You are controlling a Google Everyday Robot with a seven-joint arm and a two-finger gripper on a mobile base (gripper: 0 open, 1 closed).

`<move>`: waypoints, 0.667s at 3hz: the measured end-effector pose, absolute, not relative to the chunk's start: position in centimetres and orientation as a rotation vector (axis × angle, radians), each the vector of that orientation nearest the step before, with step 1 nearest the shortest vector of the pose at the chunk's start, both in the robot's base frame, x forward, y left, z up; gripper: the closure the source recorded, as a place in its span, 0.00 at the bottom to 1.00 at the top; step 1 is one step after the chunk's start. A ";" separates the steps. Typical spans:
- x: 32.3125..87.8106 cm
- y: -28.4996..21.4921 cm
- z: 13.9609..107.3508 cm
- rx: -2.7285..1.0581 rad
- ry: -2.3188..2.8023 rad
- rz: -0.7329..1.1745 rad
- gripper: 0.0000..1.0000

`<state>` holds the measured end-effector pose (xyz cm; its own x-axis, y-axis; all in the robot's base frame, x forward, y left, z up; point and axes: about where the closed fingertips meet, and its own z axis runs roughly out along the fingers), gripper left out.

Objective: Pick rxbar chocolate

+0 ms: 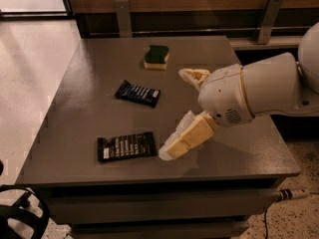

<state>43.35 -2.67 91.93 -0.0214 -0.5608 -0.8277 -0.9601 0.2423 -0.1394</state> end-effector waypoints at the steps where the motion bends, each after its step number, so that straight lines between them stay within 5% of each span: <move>1: 44.4 -0.9 89.1 -1.405 1.674 0.693 0.00; 2: 45.4 0.8 86.7 -1.406 1.626 0.784 0.00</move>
Offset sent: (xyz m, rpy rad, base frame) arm 0.0350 0.0499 -0.0839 0.1921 0.0874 0.1326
